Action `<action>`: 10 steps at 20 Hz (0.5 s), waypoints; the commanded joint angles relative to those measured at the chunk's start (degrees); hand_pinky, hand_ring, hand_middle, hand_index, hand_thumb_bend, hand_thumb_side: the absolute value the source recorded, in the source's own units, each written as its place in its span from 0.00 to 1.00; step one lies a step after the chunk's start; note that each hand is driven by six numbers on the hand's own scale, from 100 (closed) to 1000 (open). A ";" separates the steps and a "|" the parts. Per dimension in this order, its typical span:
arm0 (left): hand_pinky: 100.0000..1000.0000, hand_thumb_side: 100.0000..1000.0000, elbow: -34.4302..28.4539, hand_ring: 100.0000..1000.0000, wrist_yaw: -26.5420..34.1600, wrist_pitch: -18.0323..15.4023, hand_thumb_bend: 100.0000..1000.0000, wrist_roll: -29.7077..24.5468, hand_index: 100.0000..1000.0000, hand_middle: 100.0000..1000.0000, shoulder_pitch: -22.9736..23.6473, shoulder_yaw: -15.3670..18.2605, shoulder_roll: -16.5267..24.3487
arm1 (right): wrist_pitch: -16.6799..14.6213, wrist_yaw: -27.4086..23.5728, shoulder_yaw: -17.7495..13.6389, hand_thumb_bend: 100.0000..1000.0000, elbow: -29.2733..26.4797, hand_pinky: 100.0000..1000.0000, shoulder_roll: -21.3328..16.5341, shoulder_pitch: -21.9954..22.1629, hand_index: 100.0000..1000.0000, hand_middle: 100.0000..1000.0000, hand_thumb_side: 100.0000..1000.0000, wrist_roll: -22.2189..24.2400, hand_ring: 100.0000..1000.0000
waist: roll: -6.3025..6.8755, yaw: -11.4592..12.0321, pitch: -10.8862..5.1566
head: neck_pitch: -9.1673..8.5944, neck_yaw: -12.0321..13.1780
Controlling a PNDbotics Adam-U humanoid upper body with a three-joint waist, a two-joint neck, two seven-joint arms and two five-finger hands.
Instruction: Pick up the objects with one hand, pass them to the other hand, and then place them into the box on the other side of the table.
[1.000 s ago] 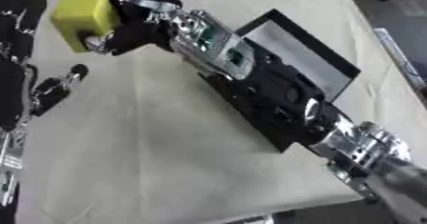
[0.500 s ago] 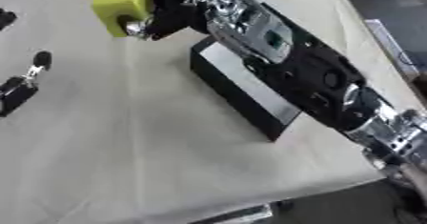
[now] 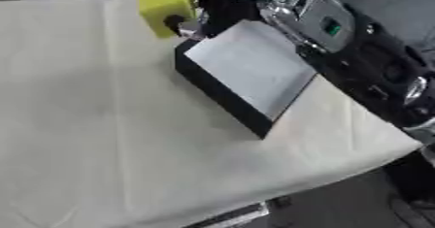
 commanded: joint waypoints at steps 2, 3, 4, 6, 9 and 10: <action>0.82 0.35 -4.14 0.72 9.35 4.77 0.13 -2.63 0.78 0.65 0.20 4.47 5.14 | -6.44 4.80 -4.91 0.08 2.13 0.93 -4.66 3.11 0.95 0.70 0.00 -0.04 0.82 | 0.12 -0.03 -0.62 | -1.17 -1.40; 0.82 0.35 -4.67 0.72 10.46 5.60 0.13 -2.57 0.77 0.64 0.35 5.12 5.62 | -7.94 6.39 -5.46 0.12 2.84 0.92 -5.11 3.97 0.94 0.69 0.00 -0.14 0.82 | 0.11 -0.06 -0.55 | -1.32 -1.71; 0.82 0.34 -5.18 0.71 11.23 6.35 0.12 -2.21 0.77 0.63 0.47 5.77 6.01 | -9.56 8.52 -5.94 0.18 3.55 0.90 -5.60 4.79 0.94 0.68 0.00 -0.30 0.81 | 0.09 -0.09 -0.48 | -1.46 -1.99; 0.82 0.34 -6.12 0.71 12.05 7.61 0.12 -1.07 0.77 0.63 0.60 6.68 6.43 | -12.56 13.50 -6.46 0.22 5.21 0.89 -6.22 6.24 0.93 0.68 0.00 -0.76 0.80 | 0.11 -0.09 -0.29 | -1.80 -2.47; 0.82 0.33 -7.14 0.71 12.12 8.69 0.12 -0.15 0.77 0.63 0.50 7.31 6.74 | -16.16 20.92 -6.64 0.30 8.11 0.86 -6.32 7.46 0.91 0.66 0.00 -1.98 0.79 | 0.26 0.03 0.00 | -2.35 -2.75; 0.82 0.33 -7.32 0.71 12.18 8.88 0.12 0.00 0.77 0.63 0.45 7.40 6.82 | -17.05 22.71 -6.61 0.34 8.93 0.85 -6.27 7.62 0.86 0.64 0.00 -2.43 0.79 | 0.31 0.06 0.06 | -2.44 -2.72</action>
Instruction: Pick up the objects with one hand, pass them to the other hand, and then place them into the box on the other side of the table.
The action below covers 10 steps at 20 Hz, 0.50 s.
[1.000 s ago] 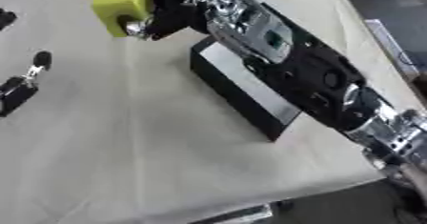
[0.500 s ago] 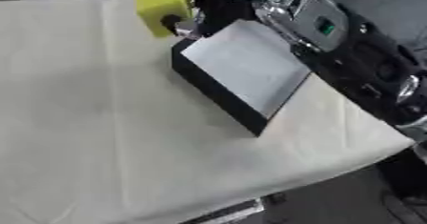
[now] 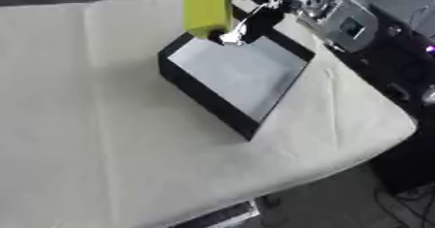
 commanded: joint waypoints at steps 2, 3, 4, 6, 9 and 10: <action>0.82 0.33 -1.97 0.71 0.59 0.95 0.12 0.92 0.77 0.64 -0.98 1.17 2.68 | -4.25 9.53 -1.21 0.35 3.69 0.84 -2.65 0.14 0.79 0.60 0.00 -2.23 0.78 | 0.37 0.16 -0.66 | -1.19 -0.18; 0.82 0.33 -2.04 0.71 0.67 1.00 0.12 1.10 0.77 0.65 -1.14 1.22 2.74 | -5.12 11.76 -1.00 0.35 4.62 0.83 -2.57 0.21 0.77 0.58 0.01 -2.97 0.78 | 0.39 0.22 -0.61 | -1.27 -0.14; 0.82 0.33 -2.09 0.70 0.77 1.07 0.12 1.34 0.77 0.65 -1.30 1.25 2.75 | -5.99 13.73 -0.71 0.35 5.45 0.83 -2.43 0.24 0.75 0.57 0.02 -3.69 0.79 | 0.41 0.29 -0.56 | -1.37 -0.08; 0.82 0.33 -2.18 0.70 1.06 1.19 0.12 1.66 0.77 0.65 -1.55 1.26 2.70 | -7.42 16.78 -0.09 0.35 6.78 0.83 -2.13 0.26 0.73 0.55 0.02 -4.70 0.79 | 0.47 0.47 -0.47 | -1.57 0.04; 0.82 0.33 -2.31 0.70 1.35 1.63 0.12 2.52 0.77 0.64 -1.62 1.44 2.70 | -8.68 19.92 0.56 0.35 8.19 0.84 -1.88 0.13 0.74 0.57 0.06 -6.13 0.82 | 0.48 0.73 -0.46 | -1.62 0.28; 0.82 0.33 -2.37 0.70 1.37 1.79 0.12 2.70 0.77 0.64 -1.61 1.49 2.71 | -8.95 20.68 0.73 0.34 8.64 0.85 -1.81 0.04 0.76 0.60 0.07 -6.56 0.84 | 0.47 0.79 -0.46 | -1.60 0.34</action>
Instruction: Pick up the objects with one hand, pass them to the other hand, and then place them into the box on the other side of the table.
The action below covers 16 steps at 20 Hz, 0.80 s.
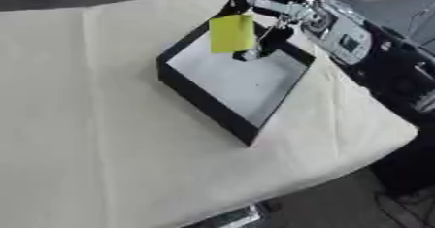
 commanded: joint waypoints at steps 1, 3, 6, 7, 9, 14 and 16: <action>0.82 0.33 -1.27 0.70 0.38 0.38 0.12 0.79 0.77 0.64 -1.06 0.93 2.37 | -1.46 3.10 -0.11 0.34 1.14 0.87 -1.75 -0.46 0.79 0.62 0.06 -1.35 0.87 | 0.14 0.10 -0.83 | -0.78 0.28; 0.82 0.33 -1.35 0.70 0.35 0.52 0.12 0.90 0.78 0.64 -1.03 0.93 2.42 | -2.66 4.95 -0.01 0.33 1.50 0.89 -1.70 -0.45 0.84 0.68 0.01 -1.73 0.92 | 0.13 0.18 -0.85 | -0.74 0.40; 0.82 0.33 -1.44 0.70 0.23 0.88 0.12 1.16 0.78 0.64 -1.04 1.07 2.43 | -4.88 8.30 -0.08 0.38 1.87 0.94 -1.60 -0.36 0.93 0.76 0.09 -1.84 1.00 | 0.09 0.23 -0.90 | -0.67 0.64; 0.82 0.33 -1.47 0.70 0.16 1.01 0.12 1.21 0.78 0.64 -1.03 1.08 2.46 | -5.77 9.37 -0.23 0.40 1.90 0.94 -1.59 -0.35 0.93 0.77 0.12 -1.79 1.00 | 0.08 0.21 -0.92 | -0.66 0.74; 0.82 0.33 -1.52 0.70 0.04 1.20 0.12 1.29 0.78 0.64 -0.98 1.12 2.48 | -7.04 11.52 -0.60 0.50 2.04 0.95 -1.62 -0.31 0.96 0.79 0.17 -2.00 1.00 | 0.07 0.17 -0.96 | -0.62 0.92; 0.82 0.33 -1.66 0.70 -0.06 1.85 0.11 1.60 0.78 0.63 -0.98 1.16 2.35 | -7.87 14.06 -1.01 0.54 2.64 0.96 -1.25 -0.07 1.00 0.81 0.14 -3.69 1.00 | 0.11 0.16 -1.12 | -0.61 1.20; 0.82 0.33 -1.66 0.70 -0.12 2.02 0.12 1.78 0.78 0.63 -0.92 1.23 2.38 | -8.02 13.65 -1.18 0.53 2.29 0.96 -1.05 0.09 1.00 0.81 0.13 -4.25 1.00 | 0.13 0.14 -1.19 | -0.59 1.40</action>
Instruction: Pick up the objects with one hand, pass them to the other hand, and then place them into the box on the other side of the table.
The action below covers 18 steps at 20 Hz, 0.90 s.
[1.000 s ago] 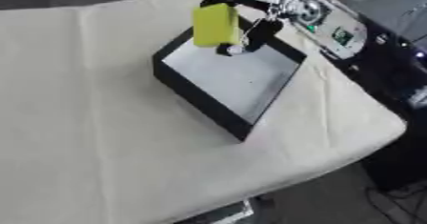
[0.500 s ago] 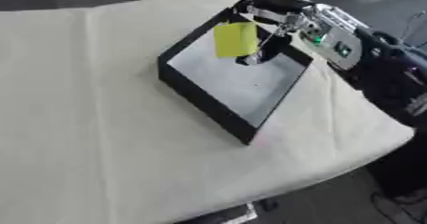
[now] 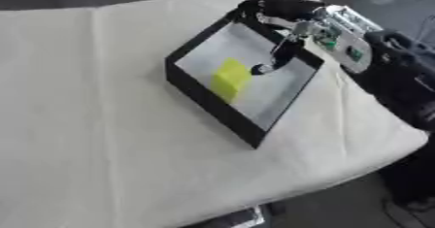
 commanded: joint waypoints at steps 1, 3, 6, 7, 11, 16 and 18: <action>0.82 0.33 -0.96 0.70 -0.20 0.42 0.12 0.29 0.78 0.63 -0.87 0.93 2.41 | -0.25 -0.41 -1.51 0.51 -0.67 0.96 -1.18 -0.17 1.00 0.81 0.12 -1.09 1.00 | 0.17 -0.14 -1.21 | -0.50 0.50; 0.82 0.33 -0.73 0.70 -0.36 0.57 0.12 0.42 0.78 0.63 -0.83 1.12 2.68 | 1.20 -3.87 -2.63 0.32 -1.74 0.98 -0.13 -0.28 1.00 0.81 0.00 -2.38 1.00 | 0.30 -0.18 -1.27 | -0.45 1.72; 0.82 0.33 0.46 0.71 -0.98 0.93 0.13 0.45 0.79 0.65 -0.99 1.50 3.88 | 8.13 -15.96 -4.44 0.00 -5.98 1.00 2.41 -0.04 1.00 0.78 0.00 -4.74 1.00 | 0.65 -0.23 -1.31 | -0.50 4.76; 0.82 0.33 1.27 0.71 -1.24 1.08 0.14 0.22 0.79 0.65 -1.24 1.53 4.54 | 10.41 -22.37 -4.87 0.00 -8.43 1.00 3.45 0.11 1.00 0.78 0.00 -5.57 1.00 | 0.80 -0.26 -1.35 | -0.57 5.73; 0.83 0.37 6.55 0.74 -1.04 2.55 0.14 -2.44 0.82 0.69 -3.07 1.28 7.36 | 15.47 -45.30 -6.06 0.00 -15.68 1.00 7.23 -0.06 1.00 0.83 0.18 -8.27 1.00 | 1.45 -0.26 -1.72 | -0.69 7.72; 0.88 0.54 20.18 0.78 3.33 6.38 0.21 -16.35 0.86 0.72 -7.51 -1.97 12.35 | 17.61 -55.15 -6.73 0.00 -19.03 1.00 9.36 -0.40 1.00 0.81 0.12 -11.88 1.00 | 2.15 -0.29 -2.13 | -0.22 9.19; 0.88 0.50 25.08 0.79 4.68 6.72 0.25 -23.09 0.87 0.73 -9.80 -4.66 15.19 | 18.14 -55.44 -6.70 0.00 -19.66 1.00 9.25 -0.47 1.00 0.81 0.13 -13.14 1.00 | 2.39 -0.32 -2.21 | 0.02 9.99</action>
